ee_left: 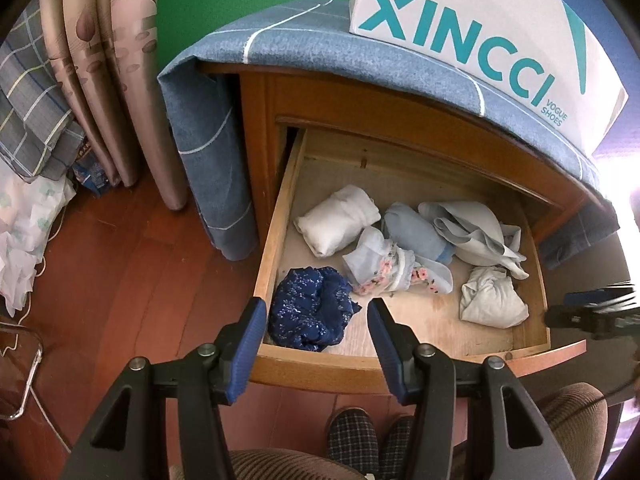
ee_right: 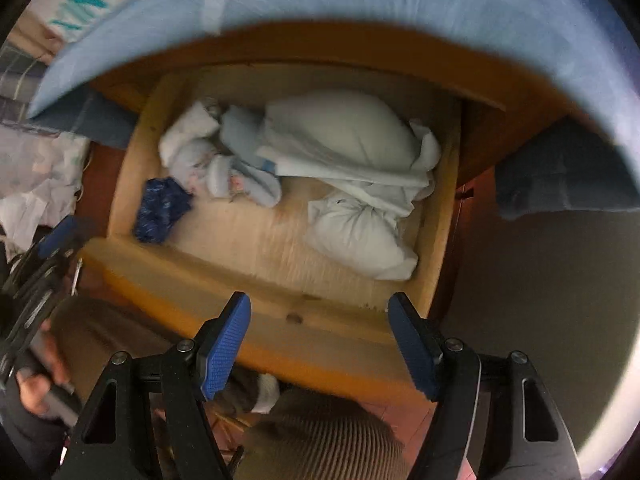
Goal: Take underwear out of drawer
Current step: 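Move the right tool back down into the drawer, then grasp the white cloth bundle in the drawer with the right tool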
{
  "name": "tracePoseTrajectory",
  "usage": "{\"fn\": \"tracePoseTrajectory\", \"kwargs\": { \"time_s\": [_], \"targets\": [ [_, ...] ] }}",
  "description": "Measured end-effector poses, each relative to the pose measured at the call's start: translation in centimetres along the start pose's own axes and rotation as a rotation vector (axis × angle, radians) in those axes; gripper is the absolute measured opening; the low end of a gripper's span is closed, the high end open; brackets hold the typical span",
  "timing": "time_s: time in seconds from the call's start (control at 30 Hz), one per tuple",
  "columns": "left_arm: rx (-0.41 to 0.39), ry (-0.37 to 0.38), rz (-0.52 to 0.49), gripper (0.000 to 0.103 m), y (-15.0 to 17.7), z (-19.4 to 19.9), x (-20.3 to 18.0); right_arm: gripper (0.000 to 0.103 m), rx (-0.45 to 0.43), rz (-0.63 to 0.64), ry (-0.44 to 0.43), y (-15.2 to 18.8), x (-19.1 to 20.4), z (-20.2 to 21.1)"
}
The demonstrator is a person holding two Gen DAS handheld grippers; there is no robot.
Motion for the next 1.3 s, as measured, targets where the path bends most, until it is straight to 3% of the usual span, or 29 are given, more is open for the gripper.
{"fn": "tracePoseTrajectory", "kwargs": {
  "time_s": [0.23, 0.57, 0.63, 1.3],
  "targets": [
    [0.010, 0.022, 0.020, 0.054, -0.1, -0.3, 0.2, 0.076, 0.033, 0.016, 0.037, -1.6, 0.0, -4.1],
    [0.021, 0.041, 0.041, 0.054, 0.0, -0.7, 0.3, 0.076, 0.097, 0.040, 0.113, -3.0, -0.7, -8.2],
    [0.024, 0.044, 0.047, 0.054, 0.0, -0.8, 0.4, 0.085, 0.119, 0.052, 0.120, -3.2, -0.6, -9.0],
    [0.049, 0.052, 0.076, 0.054, 0.1, -1.5, 0.7, 0.089, 0.246, 0.105, 0.206, -5.5, 0.5, -13.7]
  ]
}}
Point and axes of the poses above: each gripper's, at about its wrist camera, not at the fingertips, and z roughly against the way its jaws point, x to its left, y to its underside, the point moved 8 cm from there along -z, roughly the way its jaws point, and after that the axes turned 8 degrees about -z, right-handed, at the moved point
